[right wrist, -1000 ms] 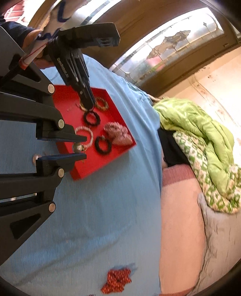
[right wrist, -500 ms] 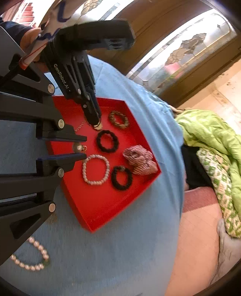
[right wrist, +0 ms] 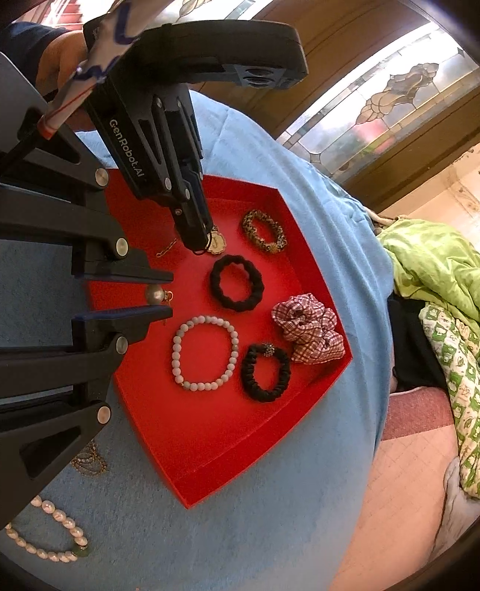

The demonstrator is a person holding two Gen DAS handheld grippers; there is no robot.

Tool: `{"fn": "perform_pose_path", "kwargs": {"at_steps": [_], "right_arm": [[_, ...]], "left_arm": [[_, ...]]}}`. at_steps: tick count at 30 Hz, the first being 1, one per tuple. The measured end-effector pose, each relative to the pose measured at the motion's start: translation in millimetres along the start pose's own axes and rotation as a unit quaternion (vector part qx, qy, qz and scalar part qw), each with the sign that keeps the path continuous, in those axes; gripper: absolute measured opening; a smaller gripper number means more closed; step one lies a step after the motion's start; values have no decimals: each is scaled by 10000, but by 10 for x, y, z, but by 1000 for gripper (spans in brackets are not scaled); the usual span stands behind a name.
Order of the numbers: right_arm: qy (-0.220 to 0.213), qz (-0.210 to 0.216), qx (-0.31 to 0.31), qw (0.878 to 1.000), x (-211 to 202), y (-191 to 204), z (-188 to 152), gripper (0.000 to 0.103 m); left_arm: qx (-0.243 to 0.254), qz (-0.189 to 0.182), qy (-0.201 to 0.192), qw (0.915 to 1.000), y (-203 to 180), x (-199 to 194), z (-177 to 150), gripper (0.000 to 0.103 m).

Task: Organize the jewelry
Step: 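Carry both items over the red tray and open both tools, then grasp the silver pearl pendant with the left tool while the right tool grasps the green-bead pearl bracelet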

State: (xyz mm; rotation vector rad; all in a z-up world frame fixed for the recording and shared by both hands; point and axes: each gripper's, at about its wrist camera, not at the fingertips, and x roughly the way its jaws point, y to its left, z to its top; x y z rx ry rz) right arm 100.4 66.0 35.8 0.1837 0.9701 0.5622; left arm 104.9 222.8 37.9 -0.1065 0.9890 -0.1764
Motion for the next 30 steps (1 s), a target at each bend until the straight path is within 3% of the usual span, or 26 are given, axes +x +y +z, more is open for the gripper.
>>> {"fn": "perform_pose_path", "kwargs": {"at_steps": [6,11,15,21,30], "right_arm": [[27,-41,33,10000,15,-36,-16,13],[20,-69,48,10000,-1,-46,-8,13],[19,-27,122,9999,-29,-70,-2,22],[-221,68,190,9996,-233,-96,55,22],[-586,77,421,9974,-646,-289,144,22]], "left_arm": [[-94,17,45,9999,47,15,-4,18],[-140,-43,47,9999,59,3,-1,24],[-203,-80,-26,9998,59,-36,14,34],[-409,-263,-375,9981,54,-191,77,35],[-176,-186,-603,9979,-201,-285,132,36]]}}
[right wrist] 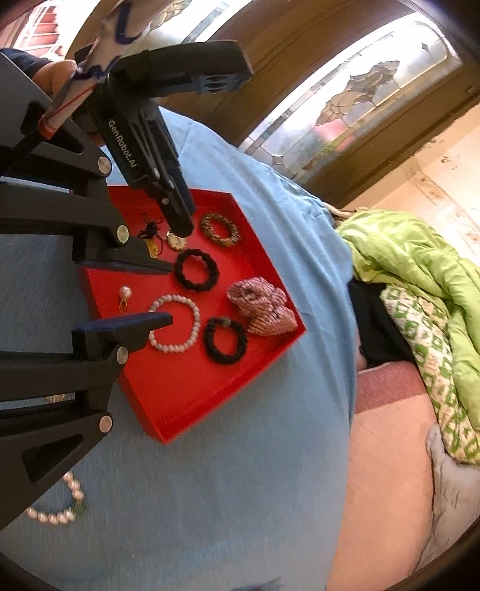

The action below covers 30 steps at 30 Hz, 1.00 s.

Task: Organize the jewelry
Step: 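Grasp the silver pearl pendant with the left tool while the right tool grasps the green-bead pearl bracelet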

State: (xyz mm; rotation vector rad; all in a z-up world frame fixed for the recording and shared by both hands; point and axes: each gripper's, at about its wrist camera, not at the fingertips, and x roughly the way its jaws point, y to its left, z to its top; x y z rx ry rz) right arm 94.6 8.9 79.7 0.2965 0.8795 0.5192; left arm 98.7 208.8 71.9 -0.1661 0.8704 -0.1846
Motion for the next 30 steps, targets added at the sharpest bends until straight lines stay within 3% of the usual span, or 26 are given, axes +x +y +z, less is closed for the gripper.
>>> {"fn": "perform_pose_path", "kwargs": {"at_steps": [8,17,25,26,27,30], "right_arm": [[-16,-526,273,9982,-402,-475,-135,22],[541,-1611,538,9840,-638,-1131,-570,22],[876,-1823,91,9793,-408,-1147,-699,22],[909,-1904,-30,9775,-378,-1130,-698,21],[906,-1988,-96,9758,-373,-1124,-685,12],[924,-2152,-105,9721,-390,-1146,-644,10]], "left_arm": [[574,-266,56,9980,-505,-11,-91,36],[1327,-606,544,9878,-1105,171,-362,36],[1884,-619,976,9753,-1432,347,-608,36],[1933,-606,1037,9738,-1447,375,-623,37],[1978,-601,1092,9723,-1460,398,-642,37],[2106,-579,1225,9681,-1494,472,-708,38]]}}
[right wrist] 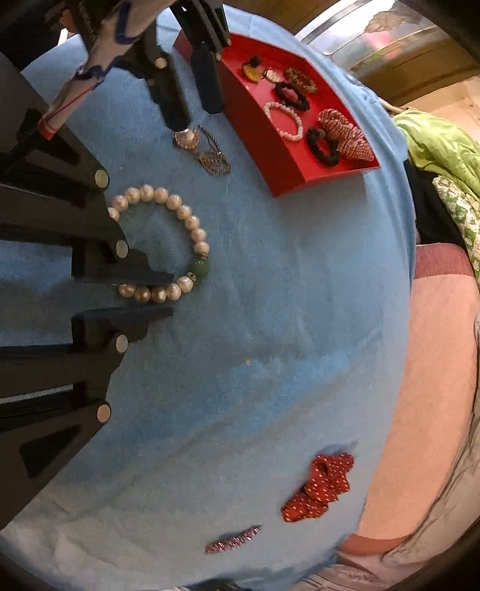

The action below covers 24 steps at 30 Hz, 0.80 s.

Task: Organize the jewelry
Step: 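Grasp the silver pearl pendant with the left tool while the right tool grasps the green-bead pearl bracelet, then carry the pendant and pearl bracelet with both tools into the red tray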

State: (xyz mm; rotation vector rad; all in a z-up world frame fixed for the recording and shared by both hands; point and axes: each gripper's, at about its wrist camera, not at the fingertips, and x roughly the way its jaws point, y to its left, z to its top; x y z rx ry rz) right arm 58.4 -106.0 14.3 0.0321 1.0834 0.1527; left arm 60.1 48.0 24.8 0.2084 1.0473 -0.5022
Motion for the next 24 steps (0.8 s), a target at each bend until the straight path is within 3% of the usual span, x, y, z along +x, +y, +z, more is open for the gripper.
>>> {"fn": "perform_pose_path", "kwargs": {"at_steps": [2,8,11,15,24], "right_arm": [[-172,-147,114,9997,-75,-54,13,10],[-583,186,340,9975,-341,-154,83,10],[-674,278,386,9966,-408,-160,100,10],[-791,350,447,9952,-486,-145,114,10],[-1045,410,528,9923,-656,-156,188,10]], "left_arm": [[30,46,89,9999,-11,70,-8,38],[119,239,2,9996,-109,162,36,37],[345,283,-19,9990,-221,190,62,19],[473,451,-60,9978,-304,200,77,19],[496,436,-151,9977,-350,185,102,19]]}}
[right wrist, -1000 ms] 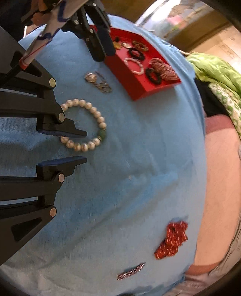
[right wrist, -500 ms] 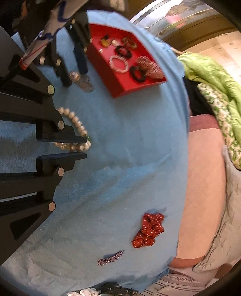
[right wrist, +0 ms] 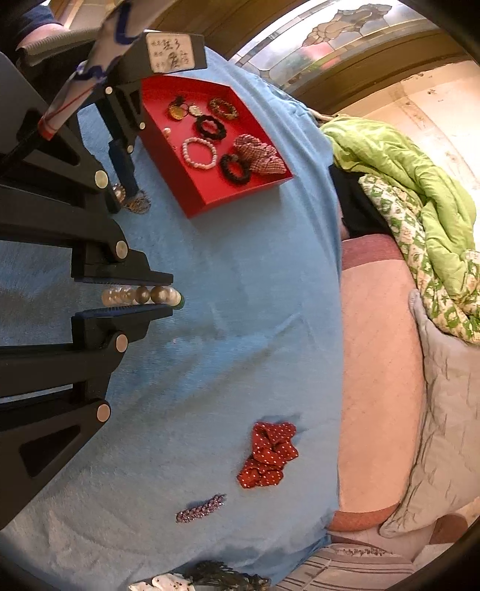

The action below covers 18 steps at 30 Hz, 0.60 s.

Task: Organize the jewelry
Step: 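Carry the pendant and pearl bracelet with both tools into the red tray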

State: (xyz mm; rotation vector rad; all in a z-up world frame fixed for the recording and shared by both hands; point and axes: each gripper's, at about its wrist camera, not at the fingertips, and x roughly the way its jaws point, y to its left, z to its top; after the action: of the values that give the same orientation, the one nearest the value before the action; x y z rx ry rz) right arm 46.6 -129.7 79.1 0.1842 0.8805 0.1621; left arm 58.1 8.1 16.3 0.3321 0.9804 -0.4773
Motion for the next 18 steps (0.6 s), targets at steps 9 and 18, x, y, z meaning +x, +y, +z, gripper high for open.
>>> {"fn": "perform_pose_path", "kwargs": {"at_steps": [9,18], "right_arm": [[-46,61,19,10000,-21,13,14,10],[-118,136,54,9998,-67,24,46,10]], "left_arm": [[-75,-68,-215,9997,47,-162,16,19],[-323,-199,-672,9970,192,-481,159,19]]}}
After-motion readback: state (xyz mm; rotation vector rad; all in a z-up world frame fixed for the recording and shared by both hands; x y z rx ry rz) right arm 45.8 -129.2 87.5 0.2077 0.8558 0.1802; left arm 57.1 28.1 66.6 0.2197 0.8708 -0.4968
